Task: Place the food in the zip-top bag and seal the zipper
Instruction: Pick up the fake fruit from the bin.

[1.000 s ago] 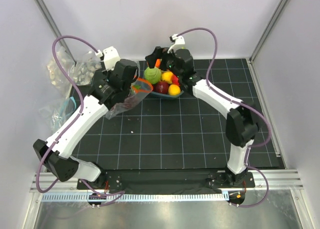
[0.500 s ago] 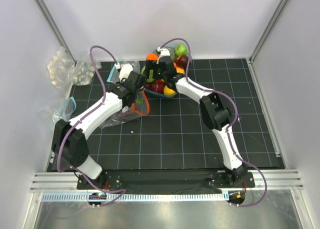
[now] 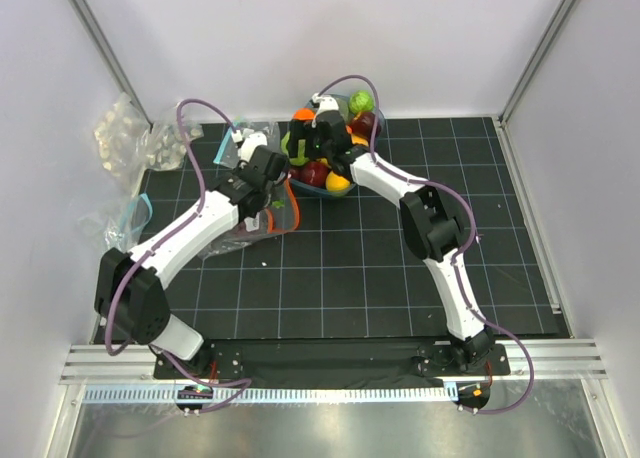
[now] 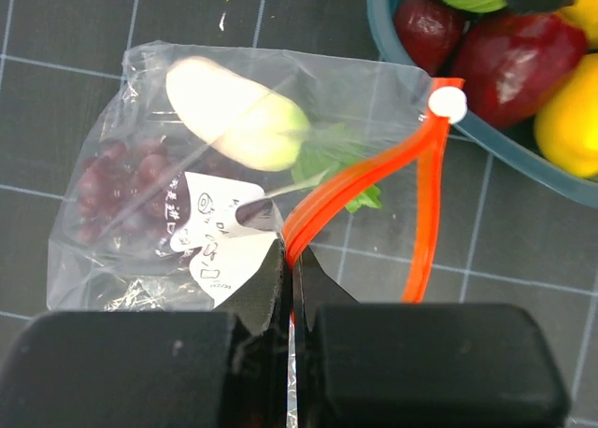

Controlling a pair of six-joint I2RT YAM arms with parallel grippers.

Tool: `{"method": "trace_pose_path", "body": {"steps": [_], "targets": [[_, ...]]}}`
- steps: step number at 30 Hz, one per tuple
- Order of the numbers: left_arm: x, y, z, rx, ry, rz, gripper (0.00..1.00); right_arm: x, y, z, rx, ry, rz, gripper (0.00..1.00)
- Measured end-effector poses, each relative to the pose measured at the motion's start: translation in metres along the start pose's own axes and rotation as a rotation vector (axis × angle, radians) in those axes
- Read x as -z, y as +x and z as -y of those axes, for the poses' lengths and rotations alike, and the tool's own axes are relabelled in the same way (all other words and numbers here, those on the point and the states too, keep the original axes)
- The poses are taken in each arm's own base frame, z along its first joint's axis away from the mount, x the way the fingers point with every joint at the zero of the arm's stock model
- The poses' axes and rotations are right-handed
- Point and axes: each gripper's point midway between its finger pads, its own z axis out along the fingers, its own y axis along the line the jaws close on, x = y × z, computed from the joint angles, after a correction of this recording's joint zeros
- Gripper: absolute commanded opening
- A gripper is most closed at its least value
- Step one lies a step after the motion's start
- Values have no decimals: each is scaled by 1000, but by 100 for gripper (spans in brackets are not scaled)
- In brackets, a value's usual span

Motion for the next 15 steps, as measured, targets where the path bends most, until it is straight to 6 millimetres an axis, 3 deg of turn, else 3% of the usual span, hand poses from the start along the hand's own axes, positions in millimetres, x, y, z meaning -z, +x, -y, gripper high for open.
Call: {"method": "trace_pose_path", "body": {"steps": [6, 15], "targets": [[15, -5, -1, 29, 52, 24, 0, 0, 2, -5, 65, 56, -25, 100], [20, -3, -1, 37, 74, 26, 0, -7, 11, -1, 132, 163, -34, 100]]}}
